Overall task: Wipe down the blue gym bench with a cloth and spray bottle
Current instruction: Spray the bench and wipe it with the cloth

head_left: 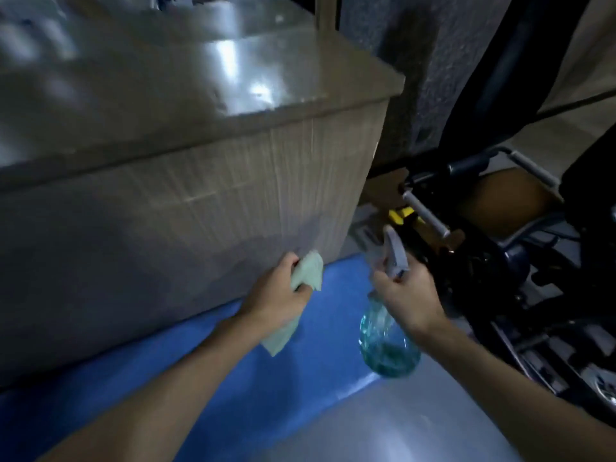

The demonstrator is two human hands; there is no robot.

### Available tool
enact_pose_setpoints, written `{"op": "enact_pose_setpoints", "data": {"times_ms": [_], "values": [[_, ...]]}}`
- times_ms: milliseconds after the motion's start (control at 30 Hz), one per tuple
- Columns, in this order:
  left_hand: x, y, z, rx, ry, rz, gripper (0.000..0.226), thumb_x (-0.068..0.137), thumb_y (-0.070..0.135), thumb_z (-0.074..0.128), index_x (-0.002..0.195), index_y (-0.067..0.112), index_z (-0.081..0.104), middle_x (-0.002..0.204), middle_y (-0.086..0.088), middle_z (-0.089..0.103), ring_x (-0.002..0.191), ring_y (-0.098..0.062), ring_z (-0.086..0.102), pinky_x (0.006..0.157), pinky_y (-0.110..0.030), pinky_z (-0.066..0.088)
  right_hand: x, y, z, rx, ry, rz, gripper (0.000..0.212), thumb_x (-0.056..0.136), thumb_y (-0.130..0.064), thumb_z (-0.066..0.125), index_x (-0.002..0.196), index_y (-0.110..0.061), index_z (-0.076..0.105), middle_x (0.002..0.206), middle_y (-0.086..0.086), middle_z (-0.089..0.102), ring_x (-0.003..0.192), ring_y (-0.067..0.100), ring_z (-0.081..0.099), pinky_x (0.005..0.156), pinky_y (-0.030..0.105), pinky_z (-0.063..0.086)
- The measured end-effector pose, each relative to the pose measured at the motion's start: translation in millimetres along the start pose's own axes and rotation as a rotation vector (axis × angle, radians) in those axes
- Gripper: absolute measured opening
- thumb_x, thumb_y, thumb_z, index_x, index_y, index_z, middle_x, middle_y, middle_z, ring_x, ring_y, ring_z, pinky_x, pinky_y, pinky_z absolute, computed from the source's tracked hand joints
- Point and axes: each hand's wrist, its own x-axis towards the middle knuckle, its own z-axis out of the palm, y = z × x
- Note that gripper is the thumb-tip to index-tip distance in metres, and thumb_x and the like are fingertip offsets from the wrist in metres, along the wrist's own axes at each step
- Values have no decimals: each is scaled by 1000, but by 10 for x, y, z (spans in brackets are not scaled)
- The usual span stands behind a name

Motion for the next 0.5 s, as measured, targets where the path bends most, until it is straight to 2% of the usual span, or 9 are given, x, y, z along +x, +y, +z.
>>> {"op": "enact_pose_setpoints", "data": {"times_ms": [67, 200, 300, 367, 433, 500], "values": [[113, -493, 481, 98, -3, -64, 27, 83, 36, 58, 105, 26, 45, 98, -1, 65, 91, -32, 63, 75, -44, 52, -36, 666, 210, -39, -22, 125, 42, 60, -36, 59, 86, -2, 61, 63, 7, 57, 61, 31, 62, 64, 57, 55], [299, -1424, 1331, 291, 51, -89, 37, 90, 31, 58, 123, 24, 44, 116, -5, 56, 105, -33, 59, 78, -41, 48, -81, 1764, 650, -122, -49, 242, 36, 59, -44, 55, 76, -12, 57, 63, 5, 59, 67, 34, 67, 68, 51, 57], [366, -1966, 1813, 539, 90, -72, 56, 93, 39, 55, 144, 33, 33, 123, -7, 44, 110, -30, 49, 89, -40, 44, -74, 2248, 918, -190, -61, 251, 26, 72, -38, 59, 79, -12, 59, 64, 5, 59, 70, 35, 68, 72, 47, 56], [374, -2245, 2114, 672, 83, -55, 59, 94, 49, 50, 148, 40, 29, 132, -5, 40, 114, -28, 43, 91, -40, 39, -79, 2462, 1041, -219, -44, 241, 23, 81, -33, 62, 76, -11, 59, 63, 7, 58, 73, 36, 67, 72, 45, 56], [337, -2459, 2329, 757, 116, 26, 60, 88, 52, 59, 144, 36, 44, 137, -7, 47, 109, -29, 46, 84, -42, 38, -69, 2621, 1116, -261, -36, 247, 24, 85, -31, 61, 73, -11, 56, 63, 8, 57, 73, 35, 64, 69, 42, 54], [288, -2595, 2422, 793, 174, 118, 59, 80, 50, 70, 134, 31, 59, 130, -9, 56, 101, -29, 49, 76, -41, 36, -96, 2681, 1123, -364, -62, 237, 24, 88, -30, 58, 73, -13, 52, 66, 7, 55, 77, 36, 60, 68, 38, 48]]}}
